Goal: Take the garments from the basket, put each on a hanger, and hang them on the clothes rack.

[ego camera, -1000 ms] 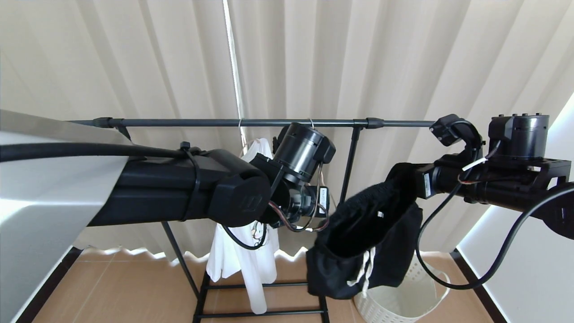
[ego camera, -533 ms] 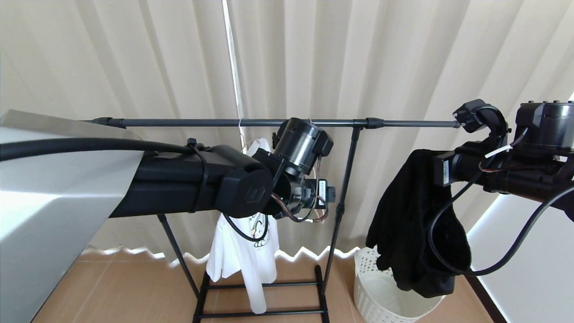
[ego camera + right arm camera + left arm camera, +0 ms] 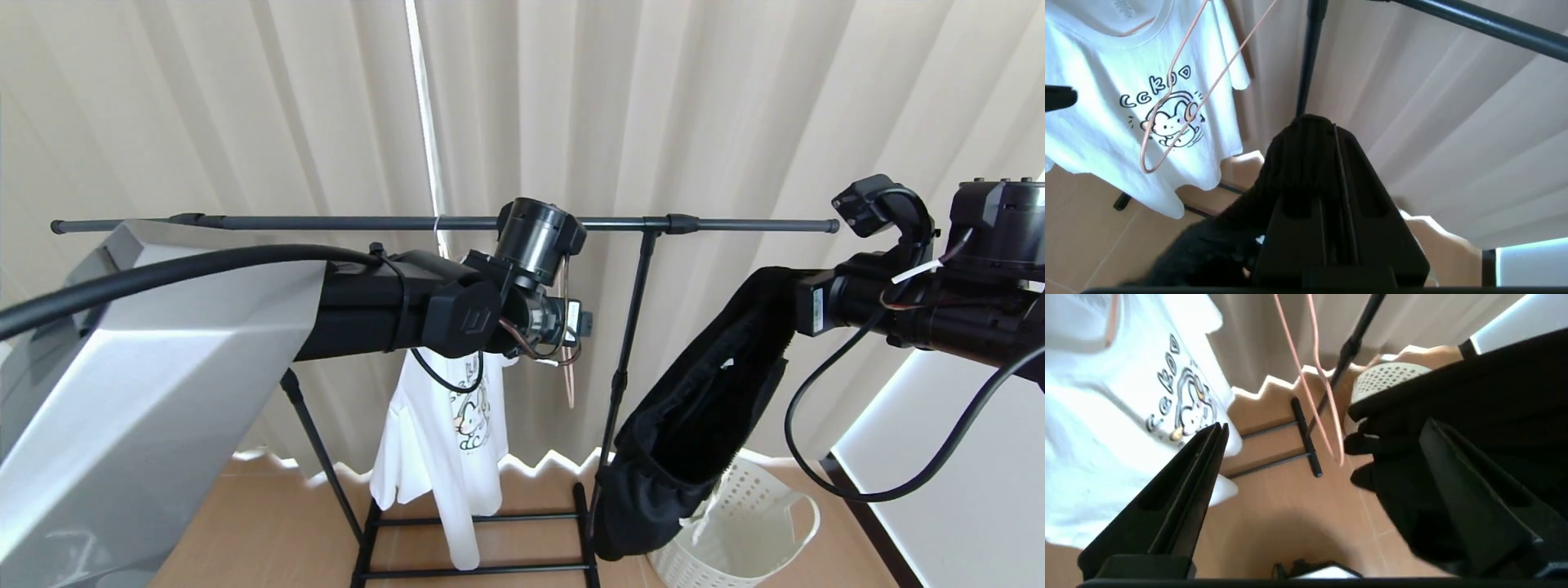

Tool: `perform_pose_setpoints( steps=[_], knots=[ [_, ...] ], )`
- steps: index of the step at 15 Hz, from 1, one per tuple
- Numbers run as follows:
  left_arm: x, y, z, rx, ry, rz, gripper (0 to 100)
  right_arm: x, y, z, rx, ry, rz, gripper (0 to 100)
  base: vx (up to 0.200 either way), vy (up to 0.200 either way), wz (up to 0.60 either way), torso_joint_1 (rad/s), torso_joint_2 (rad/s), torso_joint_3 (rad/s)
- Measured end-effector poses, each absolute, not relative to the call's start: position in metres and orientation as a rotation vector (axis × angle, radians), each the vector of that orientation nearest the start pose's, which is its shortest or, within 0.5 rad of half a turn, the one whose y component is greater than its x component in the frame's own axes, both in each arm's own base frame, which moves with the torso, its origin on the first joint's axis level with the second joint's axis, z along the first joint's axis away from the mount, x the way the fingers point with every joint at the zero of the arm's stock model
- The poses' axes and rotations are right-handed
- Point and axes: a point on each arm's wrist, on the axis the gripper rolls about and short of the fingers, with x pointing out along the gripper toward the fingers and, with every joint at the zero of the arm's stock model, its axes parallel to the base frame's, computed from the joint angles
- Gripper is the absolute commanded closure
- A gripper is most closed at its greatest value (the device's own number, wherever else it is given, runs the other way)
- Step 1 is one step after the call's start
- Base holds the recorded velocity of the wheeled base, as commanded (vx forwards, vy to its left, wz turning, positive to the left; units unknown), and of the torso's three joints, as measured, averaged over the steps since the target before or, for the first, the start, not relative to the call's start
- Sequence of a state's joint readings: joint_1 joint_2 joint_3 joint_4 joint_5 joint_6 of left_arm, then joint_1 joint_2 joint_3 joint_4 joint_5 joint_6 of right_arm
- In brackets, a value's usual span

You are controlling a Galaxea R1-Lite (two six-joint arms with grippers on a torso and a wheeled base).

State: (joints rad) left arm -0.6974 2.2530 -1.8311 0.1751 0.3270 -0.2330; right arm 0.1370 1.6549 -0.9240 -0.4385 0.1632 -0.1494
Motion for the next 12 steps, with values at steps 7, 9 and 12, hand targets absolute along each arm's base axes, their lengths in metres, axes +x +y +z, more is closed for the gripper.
perform_pose_setpoints(
  steps=[7,9,12],
  knots=[
    [0.403,-0.304,0.148,0.094,0.456,-0.298,0,0.295,0.054,0.204,-0.194,0.278,0.326,100,0.0,0.0,0.0,0.0,0.0,0.0],
    [0.414,-0.303,0.138,0.121,0.414,-0.301,0,0.292,0.056,0.206,-0.195,0.272,0.329,100,0.0,0.0,0.0,0.0,0.0,0.0],
    [0.426,-0.302,0.119,0.157,0.389,-0.298,0,0.291,0.056,0.207,-0.195,0.267,0.331,100,0.0,0.0,0.0,0.0,0.0,0.0]
  ],
)
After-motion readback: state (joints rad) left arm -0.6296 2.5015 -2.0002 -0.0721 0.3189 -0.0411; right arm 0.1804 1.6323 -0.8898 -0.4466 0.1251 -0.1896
